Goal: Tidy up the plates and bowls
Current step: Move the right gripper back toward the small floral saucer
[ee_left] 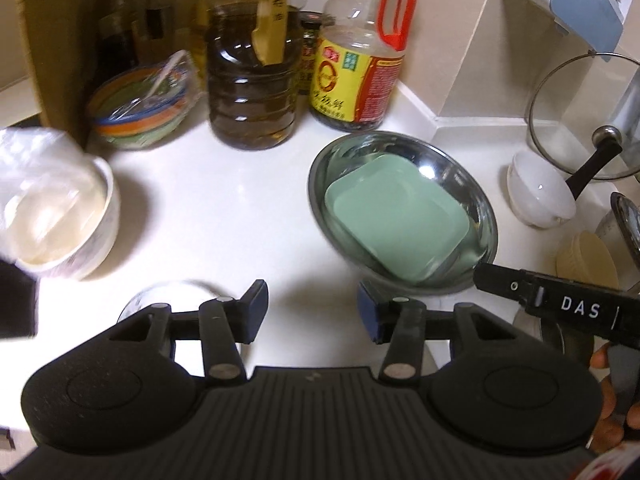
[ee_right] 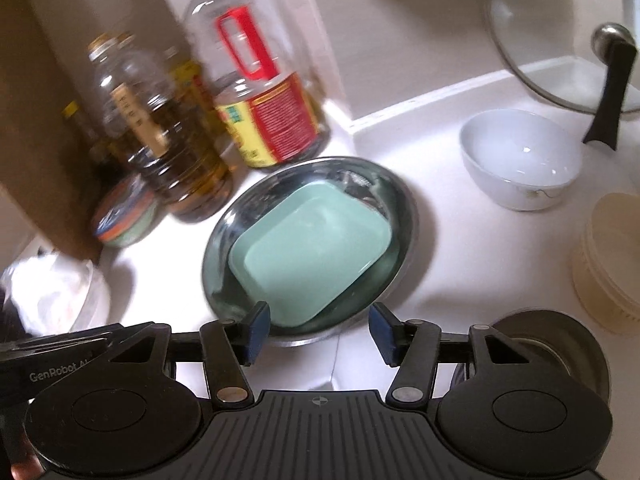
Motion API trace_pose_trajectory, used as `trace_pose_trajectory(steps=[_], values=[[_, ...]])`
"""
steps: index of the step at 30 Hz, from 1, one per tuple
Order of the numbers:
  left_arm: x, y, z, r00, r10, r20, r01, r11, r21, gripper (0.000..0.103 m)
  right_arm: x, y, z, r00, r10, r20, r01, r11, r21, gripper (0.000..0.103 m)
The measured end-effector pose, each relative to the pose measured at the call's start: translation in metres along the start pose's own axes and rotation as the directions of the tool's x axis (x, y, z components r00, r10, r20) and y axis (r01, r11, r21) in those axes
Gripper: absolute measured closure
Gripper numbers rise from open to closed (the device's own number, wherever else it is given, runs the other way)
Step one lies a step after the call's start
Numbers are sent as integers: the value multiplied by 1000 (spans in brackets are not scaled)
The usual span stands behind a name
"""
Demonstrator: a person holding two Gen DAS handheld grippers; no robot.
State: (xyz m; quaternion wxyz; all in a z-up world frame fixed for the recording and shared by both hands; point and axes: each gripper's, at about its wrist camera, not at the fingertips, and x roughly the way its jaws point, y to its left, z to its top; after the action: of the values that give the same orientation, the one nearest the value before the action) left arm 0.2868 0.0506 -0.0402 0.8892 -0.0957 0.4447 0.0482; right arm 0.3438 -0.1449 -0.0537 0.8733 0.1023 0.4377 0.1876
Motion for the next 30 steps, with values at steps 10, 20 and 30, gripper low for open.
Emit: trace_pose_trajectory(steps=[10, 20, 30], values=[[-26, 13, -37, 996, 88, -22, -89, 994, -60, 55, 1, 18, -17, 992, 109, -58, -115, 988, -107, 48], [-39, 47, -55, 993, 111, -32, -113, 989, -90, 54, 9, 50, -38, 985, 107, -134, -128, 979, -156, 48], [-47, 90, -68, 992, 112, -49, -116, 989, -92, 53, 15, 90, -64, 989, 33, -142, -58, 982, -181, 48]])
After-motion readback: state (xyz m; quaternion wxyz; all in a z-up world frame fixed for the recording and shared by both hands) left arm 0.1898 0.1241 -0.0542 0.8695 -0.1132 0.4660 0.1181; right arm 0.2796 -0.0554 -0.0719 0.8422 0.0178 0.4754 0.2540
